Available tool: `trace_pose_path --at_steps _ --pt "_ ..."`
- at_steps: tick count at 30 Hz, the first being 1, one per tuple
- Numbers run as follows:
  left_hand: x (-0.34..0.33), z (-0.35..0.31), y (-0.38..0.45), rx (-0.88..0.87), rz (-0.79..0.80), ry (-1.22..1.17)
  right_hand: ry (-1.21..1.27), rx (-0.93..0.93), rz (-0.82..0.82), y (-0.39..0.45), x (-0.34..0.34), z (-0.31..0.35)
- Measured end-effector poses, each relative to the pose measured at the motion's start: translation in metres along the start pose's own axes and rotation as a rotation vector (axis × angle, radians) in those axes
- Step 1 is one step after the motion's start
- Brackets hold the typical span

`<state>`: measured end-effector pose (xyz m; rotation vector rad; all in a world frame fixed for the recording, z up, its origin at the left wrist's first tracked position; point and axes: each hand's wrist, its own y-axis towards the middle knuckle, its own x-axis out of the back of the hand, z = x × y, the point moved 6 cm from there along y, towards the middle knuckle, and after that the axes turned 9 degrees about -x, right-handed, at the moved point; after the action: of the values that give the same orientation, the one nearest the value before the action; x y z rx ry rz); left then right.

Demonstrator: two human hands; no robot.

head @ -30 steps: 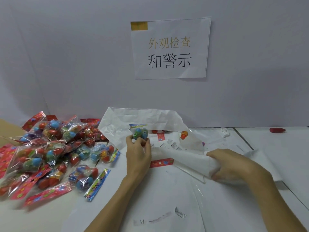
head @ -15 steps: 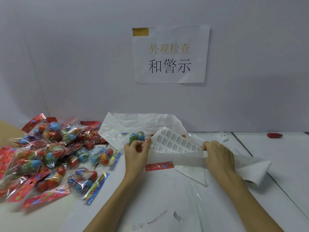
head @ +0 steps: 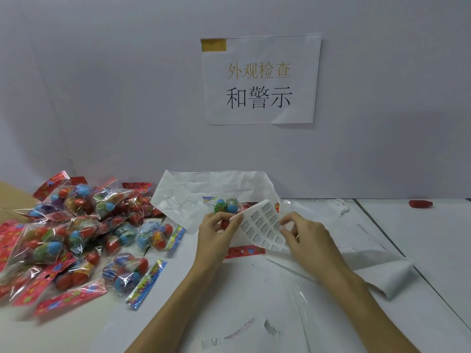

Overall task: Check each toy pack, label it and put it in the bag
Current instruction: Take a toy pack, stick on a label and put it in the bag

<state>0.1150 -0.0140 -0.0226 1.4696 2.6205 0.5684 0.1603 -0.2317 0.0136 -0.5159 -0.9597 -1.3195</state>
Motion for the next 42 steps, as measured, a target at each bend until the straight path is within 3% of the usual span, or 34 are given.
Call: trace_pose_path --at_steps 7,11,16,19,42 --pt "-0.007 -0.004 -0.003 -0.016 0.053 -0.015 0.113 0.238 -0.055 -0.015 -0.021 0.03" --pt "-0.013 -0.009 -0.004 -0.053 0.147 -0.037 0.245 0.35 -0.195 -0.02 -0.018 0.036" --pt "-0.02 -0.016 -0.009 -0.137 0.24 -0.077 0.117 0.458 -0.308 -0.012 -0.01 0.033" --pt "-0.019 -0.016 -0.01 -0.15 0.249 -0.065 0.122 0.525 -0.292 -0.007 -0.008 0.029" --pt "-0.024 -0.008 -0.014 -0.094 0.297 -0.083 0.276 0.448 -0.206 -0.005 -0.017 0.024"
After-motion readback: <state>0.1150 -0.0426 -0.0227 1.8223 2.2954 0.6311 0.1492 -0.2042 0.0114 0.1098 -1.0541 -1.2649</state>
